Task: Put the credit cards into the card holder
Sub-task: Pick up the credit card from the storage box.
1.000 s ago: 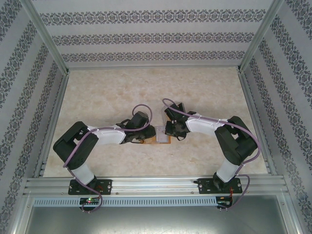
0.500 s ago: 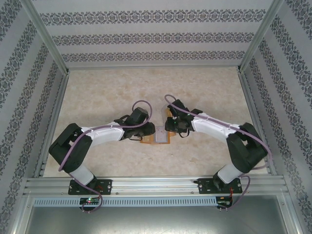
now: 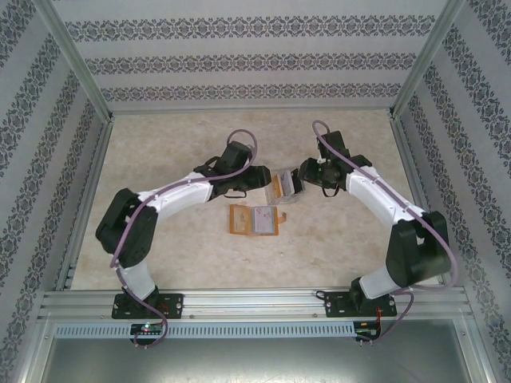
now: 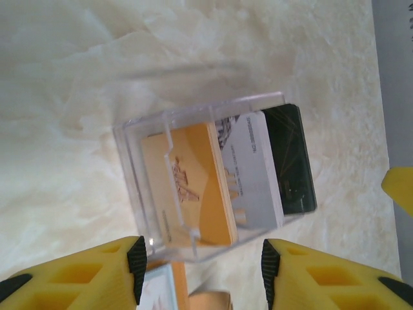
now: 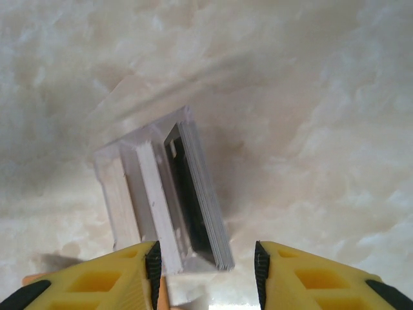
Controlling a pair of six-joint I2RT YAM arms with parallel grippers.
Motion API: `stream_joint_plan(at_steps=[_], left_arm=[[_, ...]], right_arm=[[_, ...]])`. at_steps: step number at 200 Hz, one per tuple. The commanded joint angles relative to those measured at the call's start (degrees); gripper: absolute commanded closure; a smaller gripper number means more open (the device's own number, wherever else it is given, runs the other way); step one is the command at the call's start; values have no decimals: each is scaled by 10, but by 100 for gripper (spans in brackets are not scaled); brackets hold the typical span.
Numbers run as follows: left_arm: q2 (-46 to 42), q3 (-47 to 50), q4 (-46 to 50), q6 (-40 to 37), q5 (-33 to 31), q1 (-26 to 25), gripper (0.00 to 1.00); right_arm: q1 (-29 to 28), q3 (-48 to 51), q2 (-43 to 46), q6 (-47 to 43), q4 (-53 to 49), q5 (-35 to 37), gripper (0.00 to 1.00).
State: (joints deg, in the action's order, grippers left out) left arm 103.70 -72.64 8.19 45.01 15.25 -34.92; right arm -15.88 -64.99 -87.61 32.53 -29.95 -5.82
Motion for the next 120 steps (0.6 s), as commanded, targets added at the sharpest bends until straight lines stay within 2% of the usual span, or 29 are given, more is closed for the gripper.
stream_joint_plan(at_steps=[1,50,80,120], left_arm=[[56,-55,44,21,36,11,49],[135,-133,90,30,62,15,50],[141,-130,94,33,50,18,50],[153,-128,96,38,50,19,54]], right_arm=[[11,-33,-38,-30,-36,-27,56],[14,-73,-100,-40,-52,-49,54],[10,-79,-115,-51,-55,-53,52],[8,-92,-130,-60,-68,-47,51]])
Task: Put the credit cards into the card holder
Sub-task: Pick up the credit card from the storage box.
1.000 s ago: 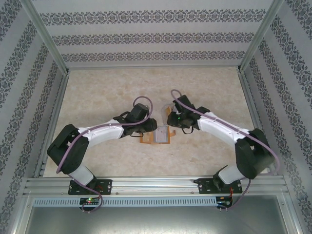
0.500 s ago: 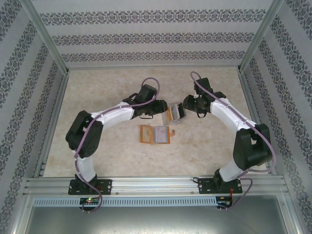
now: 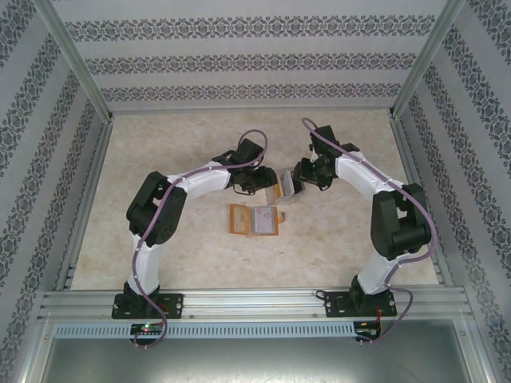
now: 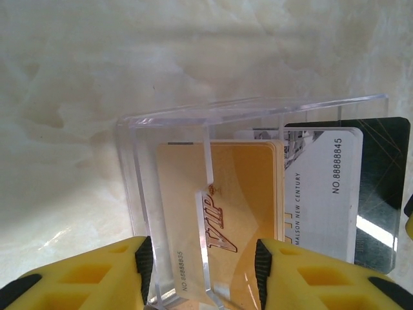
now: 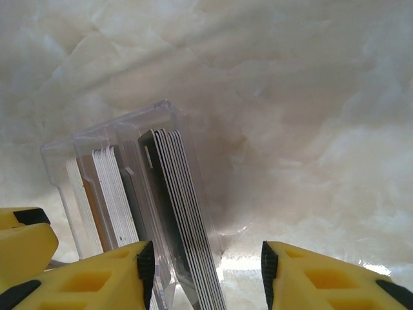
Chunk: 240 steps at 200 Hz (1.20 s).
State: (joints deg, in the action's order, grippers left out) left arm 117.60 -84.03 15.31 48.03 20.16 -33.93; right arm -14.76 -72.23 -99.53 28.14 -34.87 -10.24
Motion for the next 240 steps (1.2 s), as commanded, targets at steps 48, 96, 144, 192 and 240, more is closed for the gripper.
stream_joint_plan(at_steps=[48,96,144,192,240], left_arm=[[40,-28,47,0,-4,9,60],[40,-8,41,2,-12,9,62],[34,2,34,4,-15,9,62],[34,2,36,3,-17,9,63],[34,3,35,5,-14,9,64]], right_arm=[[-7,-37,-33,-30,-38,8,50],[-15,-63,-65,-43,-64,41,49],[-25,-73,-91,-38,-77,80,45],[-23,-72,-58,-41,-81,111,46],[-22,-73,-42,-45,-84,110,46]])
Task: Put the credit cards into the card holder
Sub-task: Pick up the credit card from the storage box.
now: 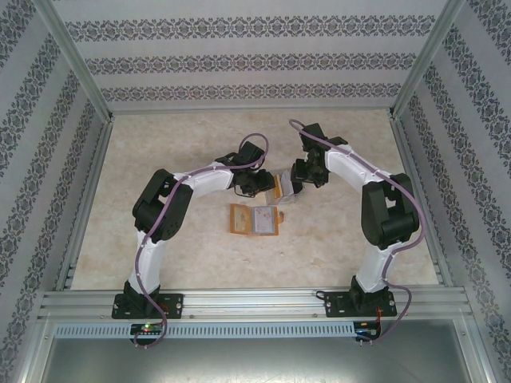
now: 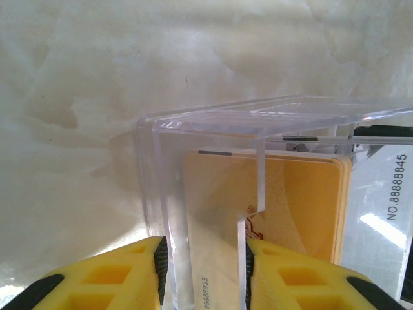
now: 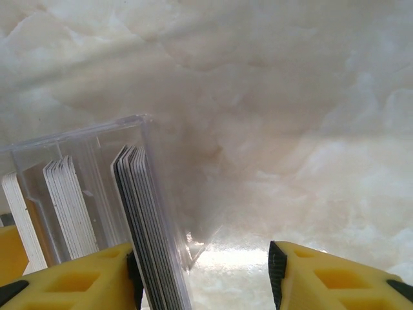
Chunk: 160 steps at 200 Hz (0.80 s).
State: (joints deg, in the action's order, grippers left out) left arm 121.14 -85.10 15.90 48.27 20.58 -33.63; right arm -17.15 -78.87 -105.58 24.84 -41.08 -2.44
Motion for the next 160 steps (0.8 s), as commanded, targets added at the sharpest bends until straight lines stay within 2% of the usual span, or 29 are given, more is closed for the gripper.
stream_joint_plan(at_steps=[1,59,160], left_arm=[[-1,13,29,2,-18,6,64],[-1,14,28,2,-15,6,64],[-3,16,25,3,-13,6,64]], right_arm=[[1,-7,19,-12,-21,32,46],[0,-8,19,-13,-22,25,52],[-7,-17,27,-24,-34,55,57]])
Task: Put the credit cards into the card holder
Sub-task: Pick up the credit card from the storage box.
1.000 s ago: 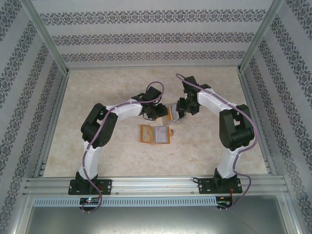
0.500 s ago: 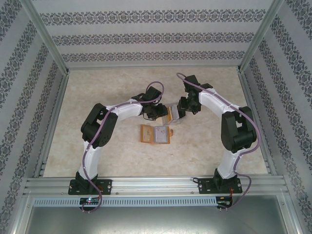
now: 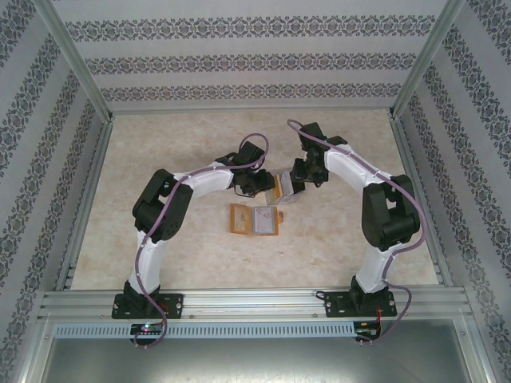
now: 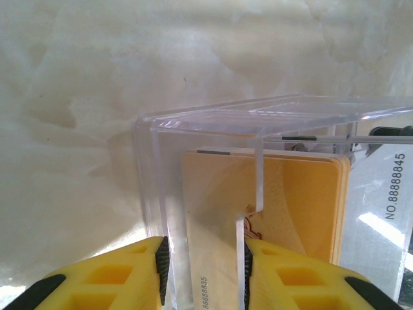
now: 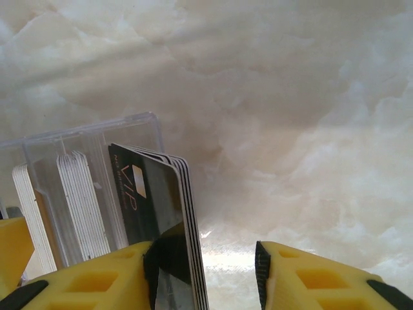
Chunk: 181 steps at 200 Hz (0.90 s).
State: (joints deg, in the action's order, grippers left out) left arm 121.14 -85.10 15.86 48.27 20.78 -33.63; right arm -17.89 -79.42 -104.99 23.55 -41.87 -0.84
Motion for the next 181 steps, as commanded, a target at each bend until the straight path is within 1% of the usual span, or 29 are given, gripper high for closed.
stream_joint_plan(at_steps=[1,19,40,54,69,100,112,140,145,171,181], left_arm=[[-3,16,25,3,-14,6,64],[-3,16,26,3,-15,6,64],[-4,19,24,3,-15,6,64],[-4,20,21,5,-13,6,64],[-4,21,21,5,-12,5,64],[-3,19,21,4,-11,6,64],[-3,18,21,5,-11,6,64],[-4,20,21,5,-10,6,64],[-4,19,20,5,-12,5,64],[-5,19,21,4,-11,6,64],[-6,19,20,4,-11,6,64]], right_arm=[[0,-11,21,-11,-25,39,57],[-1,-6,25,-10,-18,33,58],[-1,-6,25,-10,-17,26,62],[-2,-6,25,-10,-16,27,63],[-4,-6,25,-10,-16,33,67],[-7,-9,29,-10,-18,43,70],[-8,-9,31,-10,-19,46,74],[-12,-12,39,-12,-21,54,76],[-13,-13,40,-12,-23,57,78],[-15,-22,46,-13,-31,61,79],[-16,-25,48,-12,-34,59,82]])
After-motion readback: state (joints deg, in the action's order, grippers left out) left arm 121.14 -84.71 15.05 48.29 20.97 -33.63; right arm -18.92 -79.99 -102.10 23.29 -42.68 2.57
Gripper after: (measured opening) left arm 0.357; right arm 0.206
